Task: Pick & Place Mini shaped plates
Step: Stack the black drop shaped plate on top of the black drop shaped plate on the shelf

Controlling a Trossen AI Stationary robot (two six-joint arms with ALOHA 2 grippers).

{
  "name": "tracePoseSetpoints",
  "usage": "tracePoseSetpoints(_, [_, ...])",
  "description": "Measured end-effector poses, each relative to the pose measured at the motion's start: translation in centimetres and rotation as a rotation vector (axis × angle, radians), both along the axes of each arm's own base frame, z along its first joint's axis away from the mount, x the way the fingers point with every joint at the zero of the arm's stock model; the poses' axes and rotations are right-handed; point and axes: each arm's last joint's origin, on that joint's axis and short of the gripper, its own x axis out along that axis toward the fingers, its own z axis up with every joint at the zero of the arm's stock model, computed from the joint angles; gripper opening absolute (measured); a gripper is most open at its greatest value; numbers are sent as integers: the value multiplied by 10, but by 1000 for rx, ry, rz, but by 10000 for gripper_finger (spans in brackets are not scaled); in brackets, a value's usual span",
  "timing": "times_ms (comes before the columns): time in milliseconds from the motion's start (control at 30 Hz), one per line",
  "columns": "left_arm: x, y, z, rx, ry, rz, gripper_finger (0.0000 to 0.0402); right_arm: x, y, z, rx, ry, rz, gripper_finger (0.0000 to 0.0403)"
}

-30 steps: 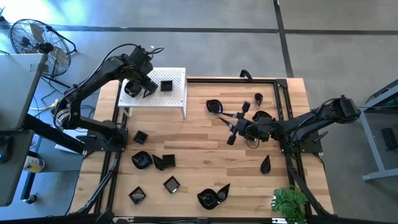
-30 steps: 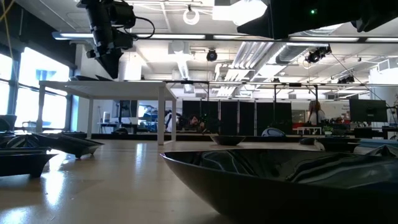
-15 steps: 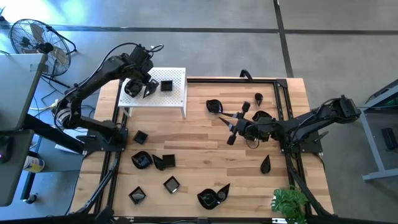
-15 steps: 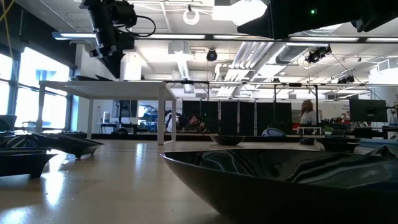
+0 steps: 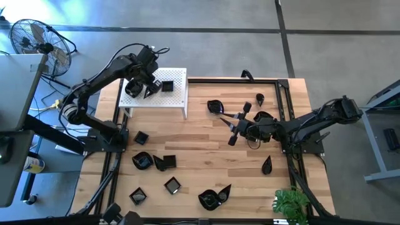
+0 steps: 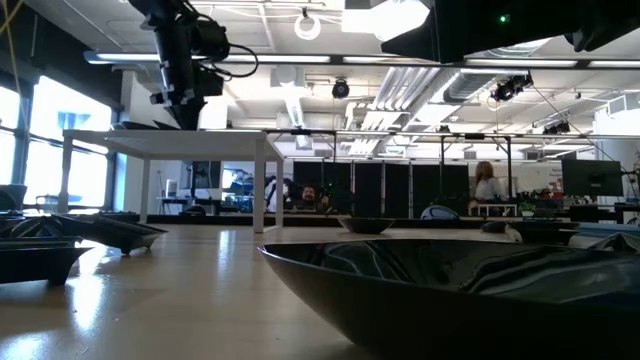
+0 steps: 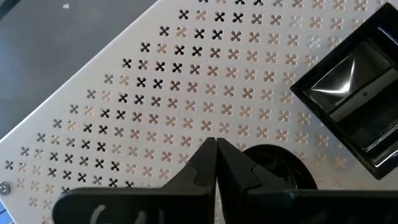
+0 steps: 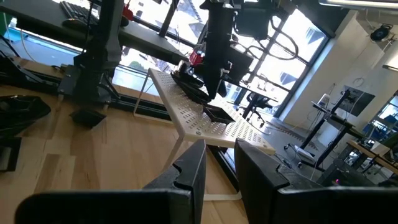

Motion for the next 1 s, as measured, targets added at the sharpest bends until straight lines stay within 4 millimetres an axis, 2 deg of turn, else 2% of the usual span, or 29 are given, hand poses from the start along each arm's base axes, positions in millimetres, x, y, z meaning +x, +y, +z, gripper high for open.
tracePoseSetpoints(1000, [5, 1, 2, 53, -19, 61, 0, 0, 0, 0, 0, 0, 1, 74])
